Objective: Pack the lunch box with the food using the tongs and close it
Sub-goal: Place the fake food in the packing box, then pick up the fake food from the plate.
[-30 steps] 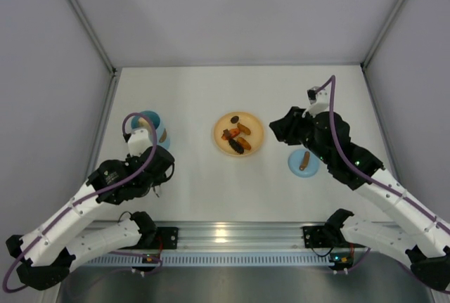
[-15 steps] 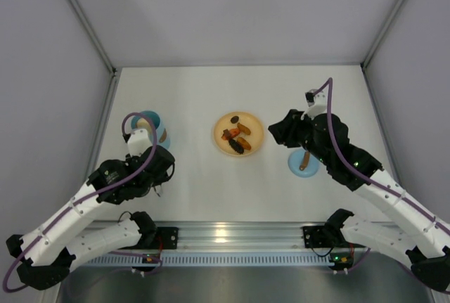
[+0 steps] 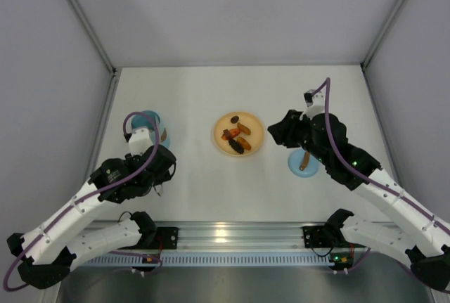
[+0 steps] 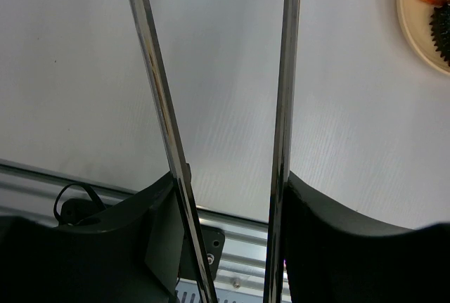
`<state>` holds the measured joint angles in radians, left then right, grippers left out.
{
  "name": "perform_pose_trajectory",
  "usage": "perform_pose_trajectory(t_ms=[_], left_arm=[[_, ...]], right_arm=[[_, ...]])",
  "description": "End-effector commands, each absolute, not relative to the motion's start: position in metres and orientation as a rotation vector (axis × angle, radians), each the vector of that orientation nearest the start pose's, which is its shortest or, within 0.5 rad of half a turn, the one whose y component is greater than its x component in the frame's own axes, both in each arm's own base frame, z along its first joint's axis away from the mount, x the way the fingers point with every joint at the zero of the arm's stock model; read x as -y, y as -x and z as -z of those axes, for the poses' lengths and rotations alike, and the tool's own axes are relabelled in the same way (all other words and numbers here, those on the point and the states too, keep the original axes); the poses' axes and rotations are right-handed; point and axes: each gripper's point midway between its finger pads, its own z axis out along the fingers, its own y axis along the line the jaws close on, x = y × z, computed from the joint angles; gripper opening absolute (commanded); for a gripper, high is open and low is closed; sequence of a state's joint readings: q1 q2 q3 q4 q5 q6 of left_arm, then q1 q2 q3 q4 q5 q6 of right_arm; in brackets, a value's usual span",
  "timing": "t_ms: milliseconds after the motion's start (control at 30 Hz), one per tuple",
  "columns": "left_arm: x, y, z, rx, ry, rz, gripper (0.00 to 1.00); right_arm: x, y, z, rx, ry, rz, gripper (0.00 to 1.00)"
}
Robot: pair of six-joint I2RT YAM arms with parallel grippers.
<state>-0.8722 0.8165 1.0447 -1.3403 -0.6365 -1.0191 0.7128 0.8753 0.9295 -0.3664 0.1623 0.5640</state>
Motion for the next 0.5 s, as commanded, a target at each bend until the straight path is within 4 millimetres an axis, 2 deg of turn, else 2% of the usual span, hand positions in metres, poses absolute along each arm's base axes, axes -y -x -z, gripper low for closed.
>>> perform_pose_trajectory(t_ms=[0, 100, 233, 267, 467], left_arm=[[0.039, -0.135, -0.201, -2.402, 0.315, -0.147, 0.55], [0.041, -0.139, -0.208, -2.387, 0.304, -0.146, 0.55], [0.047, -0.15, -0.227, -2.356, 0.281, -0.142, 0.55], [0.05, -0.154, -0.237, -2.336, 0.285, -0.126, 0.55], [0.07, -0.17, -0.256, -2.321, 0.207, -0.085, 0.54]], right_arm=[[-0.213, -0.248, -0.299, -1.889, 0.052, -0.753, 0.39], [-0.213, -0.249, -0.301, -1.884, 0.056, -0.75, 0.38], [-0.214, -0.25, -0.308, -1.881, 0.061, -0.744, 0.38], [-0.213, -0.25, -0.309, -1.88, 0.061, -0.741, 0.38], [-0.207, -0.25, -0.319, -1.864, 0.054, -0.719, 0.38]])
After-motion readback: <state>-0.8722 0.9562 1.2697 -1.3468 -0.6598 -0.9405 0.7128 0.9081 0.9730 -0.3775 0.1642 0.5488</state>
